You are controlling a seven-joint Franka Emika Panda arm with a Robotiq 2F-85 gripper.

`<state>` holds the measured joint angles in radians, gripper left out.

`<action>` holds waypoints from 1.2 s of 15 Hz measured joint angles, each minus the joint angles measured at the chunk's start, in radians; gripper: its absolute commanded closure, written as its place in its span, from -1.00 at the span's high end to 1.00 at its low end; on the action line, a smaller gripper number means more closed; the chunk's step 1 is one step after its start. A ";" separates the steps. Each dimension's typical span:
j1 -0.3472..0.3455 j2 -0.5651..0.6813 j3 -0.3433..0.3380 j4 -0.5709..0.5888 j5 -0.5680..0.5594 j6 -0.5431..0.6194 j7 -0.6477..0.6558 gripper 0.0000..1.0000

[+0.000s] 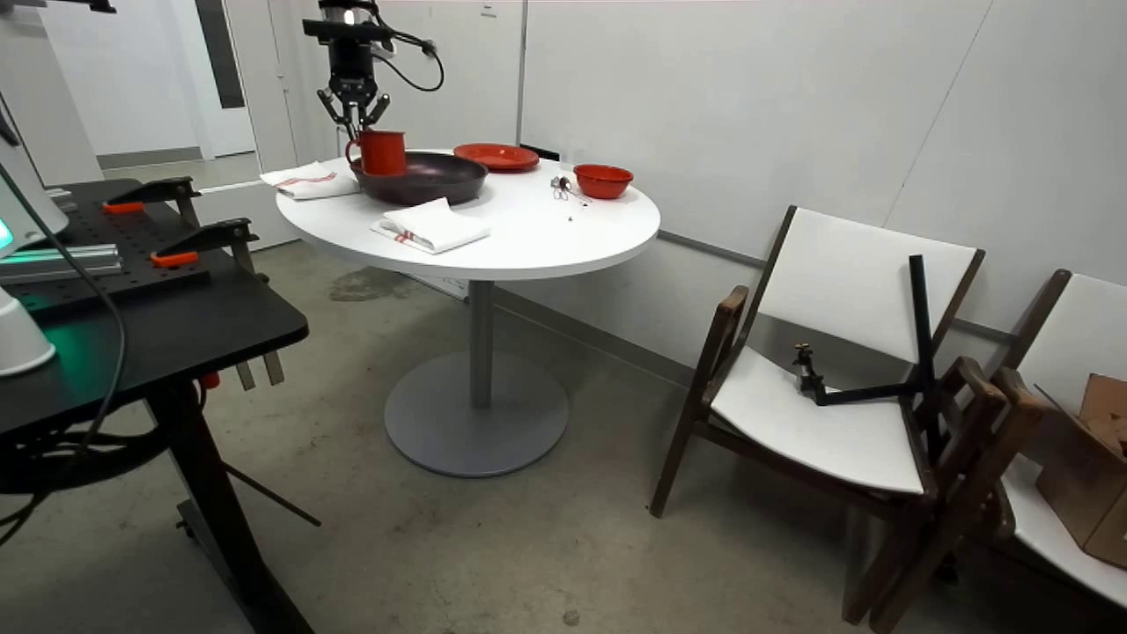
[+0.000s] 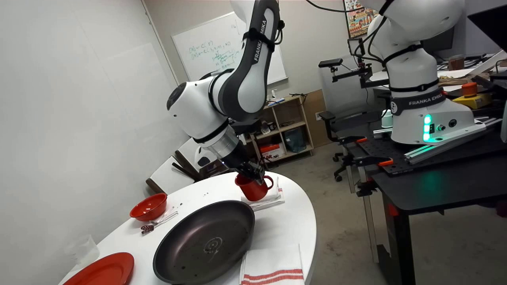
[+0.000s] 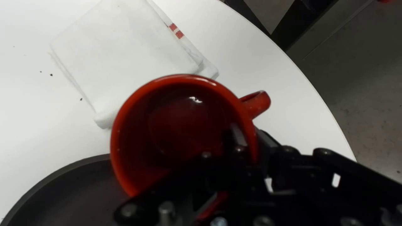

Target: Move the cup to the left

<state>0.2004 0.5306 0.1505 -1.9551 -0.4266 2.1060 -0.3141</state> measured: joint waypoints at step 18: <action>0.014 0.058 0.024 0.005 0.000 0.024 -0.027 -0.94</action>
<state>0.2141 0.5886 0.1748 -1.9504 -0.4263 2.1297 -0.3407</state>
